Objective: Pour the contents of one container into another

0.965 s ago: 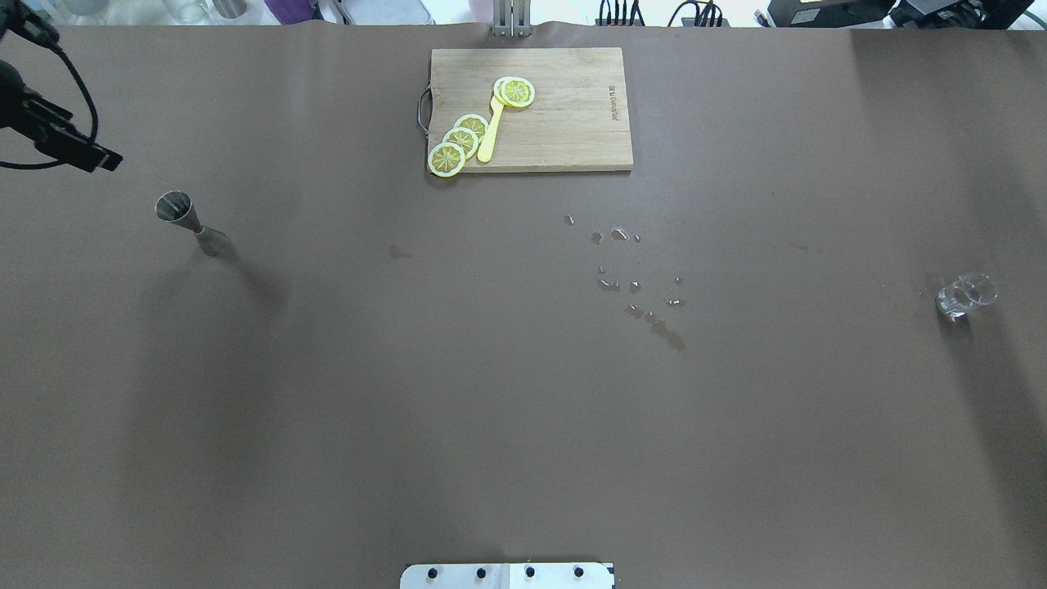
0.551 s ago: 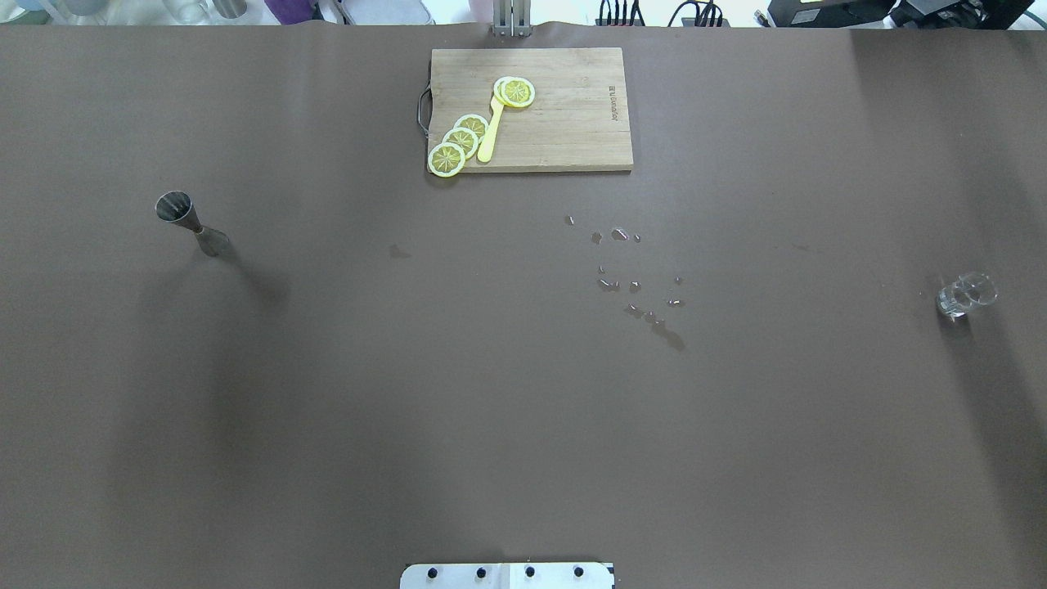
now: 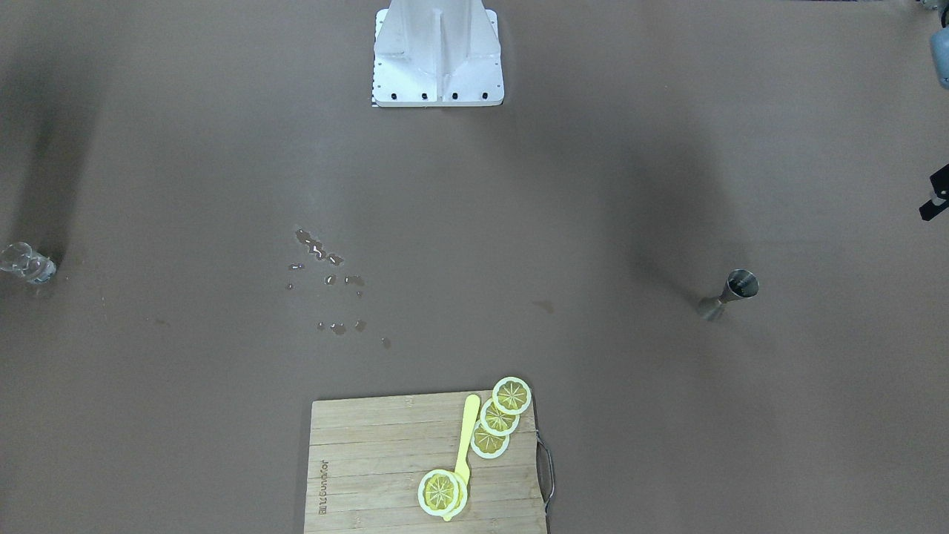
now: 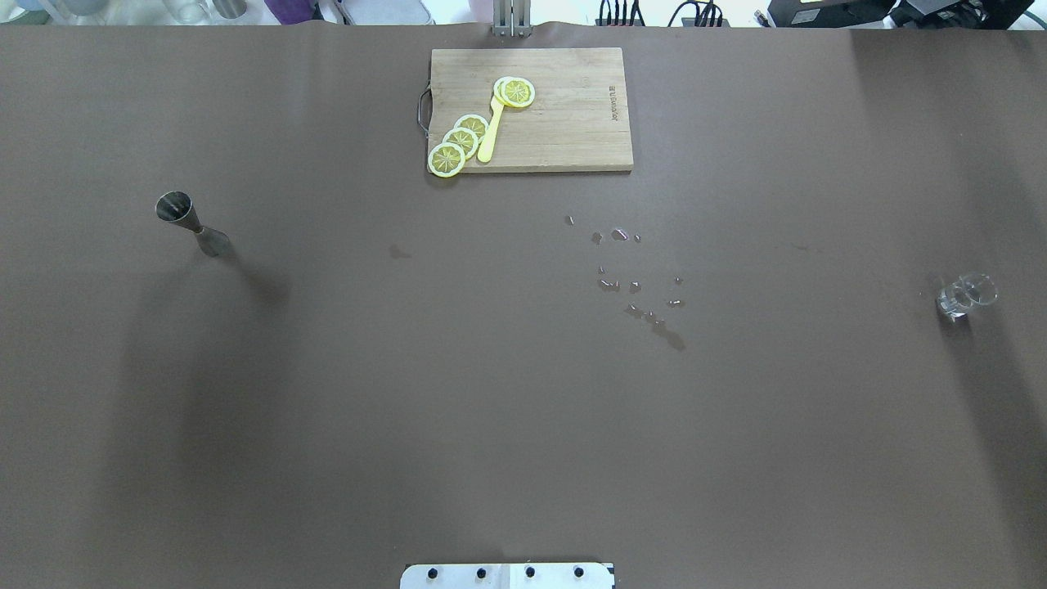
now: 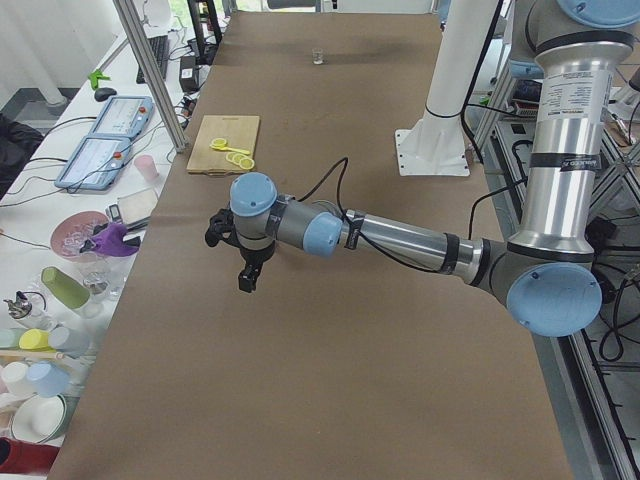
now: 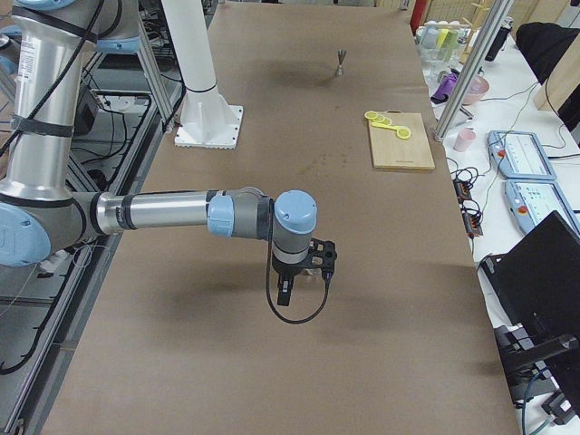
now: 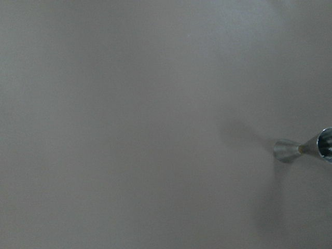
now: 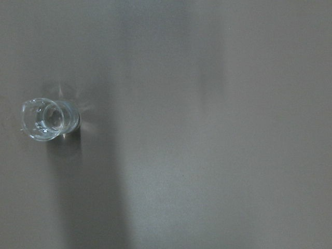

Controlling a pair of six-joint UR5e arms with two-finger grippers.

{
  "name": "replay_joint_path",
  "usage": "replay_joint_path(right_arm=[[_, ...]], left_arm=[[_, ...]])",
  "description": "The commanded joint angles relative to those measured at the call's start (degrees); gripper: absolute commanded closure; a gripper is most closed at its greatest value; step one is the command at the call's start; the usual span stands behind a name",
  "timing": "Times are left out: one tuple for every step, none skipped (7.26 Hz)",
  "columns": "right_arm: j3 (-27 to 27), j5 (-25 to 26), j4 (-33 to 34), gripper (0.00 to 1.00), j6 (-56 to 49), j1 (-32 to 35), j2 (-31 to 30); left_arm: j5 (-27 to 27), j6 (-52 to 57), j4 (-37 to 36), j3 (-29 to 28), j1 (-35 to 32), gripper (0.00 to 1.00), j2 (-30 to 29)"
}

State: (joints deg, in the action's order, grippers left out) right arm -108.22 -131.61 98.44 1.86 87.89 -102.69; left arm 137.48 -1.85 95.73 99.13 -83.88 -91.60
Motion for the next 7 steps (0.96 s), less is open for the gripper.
replay_joint_path(right_arm=[[-0.2,-0.1,0.0,0.00,0.0,0.0,0.0],[-0.2,-0.1,0.0,0.00,0.0,0.0,0.0],[-0.3,-0.1,0.0,0.00,0.0,0.0,0.0],[-0.3,-0.1,0.0,0.00,0.0,0.0,0.0],[-0.3,-0.1,0.0,0.00,0.0,0.0,0.0],[-0.3,-0.1,0.0,0.00,0.0,0.0,0.0],[-0.3,-0.1,0.0,0.00,0.0,0.0,0.0]], left_arm=[[-0.5,3.3,-6.3,-0.3,-3.9,0.02,3.2],[-0.5,8.8,-6.8,-0.4,-6.1,0.02,6.5],[-0.5,9.5,-9.3,-0.3,-7.5,0.02,7.7],[-0.5,9.6,-10.0,0.2,-8.1,0.02,9.7],[-0.5,9.5,-10.0,0.9,-8.8,0.02,10.0],[-0.4,9.5,-9.6,0.8,-9.0,0.02,10.0],[-0.4,9.5,-9.5,1.1,-9.0,0.02,9.8]])
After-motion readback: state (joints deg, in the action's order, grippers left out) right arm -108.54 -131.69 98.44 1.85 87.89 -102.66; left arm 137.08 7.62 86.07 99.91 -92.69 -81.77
